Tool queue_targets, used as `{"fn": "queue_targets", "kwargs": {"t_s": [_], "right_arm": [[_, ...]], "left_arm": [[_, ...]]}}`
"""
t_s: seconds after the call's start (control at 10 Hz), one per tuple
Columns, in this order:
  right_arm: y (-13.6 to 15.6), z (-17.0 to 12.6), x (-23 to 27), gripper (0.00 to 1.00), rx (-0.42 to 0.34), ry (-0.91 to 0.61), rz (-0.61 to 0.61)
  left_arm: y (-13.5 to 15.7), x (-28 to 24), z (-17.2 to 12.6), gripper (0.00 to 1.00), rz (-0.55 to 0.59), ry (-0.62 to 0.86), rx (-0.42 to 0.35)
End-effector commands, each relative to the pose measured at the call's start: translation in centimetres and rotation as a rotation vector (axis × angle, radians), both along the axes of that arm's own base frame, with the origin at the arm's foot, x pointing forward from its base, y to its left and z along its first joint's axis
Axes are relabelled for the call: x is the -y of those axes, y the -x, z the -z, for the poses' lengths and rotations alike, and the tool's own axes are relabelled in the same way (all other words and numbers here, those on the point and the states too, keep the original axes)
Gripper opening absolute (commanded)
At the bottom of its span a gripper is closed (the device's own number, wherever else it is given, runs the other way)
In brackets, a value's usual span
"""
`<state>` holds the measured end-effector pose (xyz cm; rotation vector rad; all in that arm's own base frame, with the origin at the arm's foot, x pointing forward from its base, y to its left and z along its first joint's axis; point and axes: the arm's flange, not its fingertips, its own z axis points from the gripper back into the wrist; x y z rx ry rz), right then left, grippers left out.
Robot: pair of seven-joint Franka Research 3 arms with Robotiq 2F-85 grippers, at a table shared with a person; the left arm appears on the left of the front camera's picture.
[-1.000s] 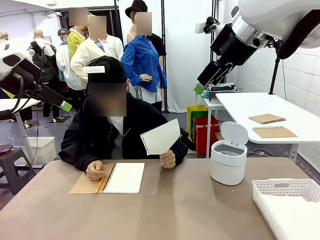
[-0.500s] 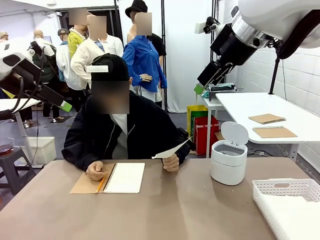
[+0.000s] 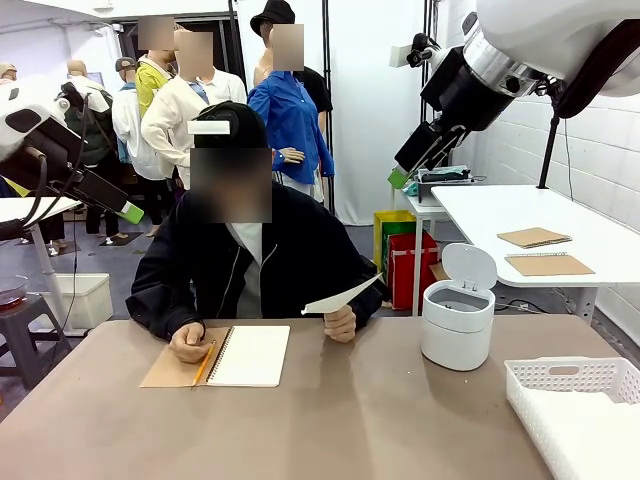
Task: Sort the paper based on its condition.
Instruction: If a person hands you a paper, place it in the Organizing basket , and if it's crumpled, put it in the Trash can.
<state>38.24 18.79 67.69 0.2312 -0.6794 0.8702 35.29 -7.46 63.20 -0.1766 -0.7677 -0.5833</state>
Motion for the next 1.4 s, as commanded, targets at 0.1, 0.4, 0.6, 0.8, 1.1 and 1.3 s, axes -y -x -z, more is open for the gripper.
{"fn": "queue_targets", "kwargs": {"t_s": [0.1, 0.4, 0.6, 0.8, 1.1, 1.3], "right_arm": [[-0.6, 0.7, -0.2, 1.0, -0.099, -0.016, 0.038], [-2.5, 4.8, -1.2, 1.0, -0.371, 0.023, 0.154], [-2.8, 7.4, -1.7, 1.0, -0.527, 0.017, 0.223], [-3.0, 9.9, -2.2, 1.0, -0.669, -0.036, 0.298], [-2.8, 11.2, -2.0, 1.0, -0.657, -0.011, 0.281], [-2.8, 11.2, -2.0, 1.0, -0.657, -0.011, 0.281]], "left_arm": [[0.0, 0.0, -0.2, 1.0, -0.002, 0.001, 0.009], [0.0, 0.0, -0.2, 1.0, -0.002, 0.001, 0.009], [0.0, 0.0, -0.2, 1.0, -0.002, 0.001, 0.009], [0.0, 0.0, -0.2, 1.0, -0.002, 0.001, 0.009], [0.0, 0.0, -0.2, 1.0, -0.002, 0.001, 0.009], [0.0, 0.0, -0.2, 1.0, -0.002, 0.001, 0.009]]}}
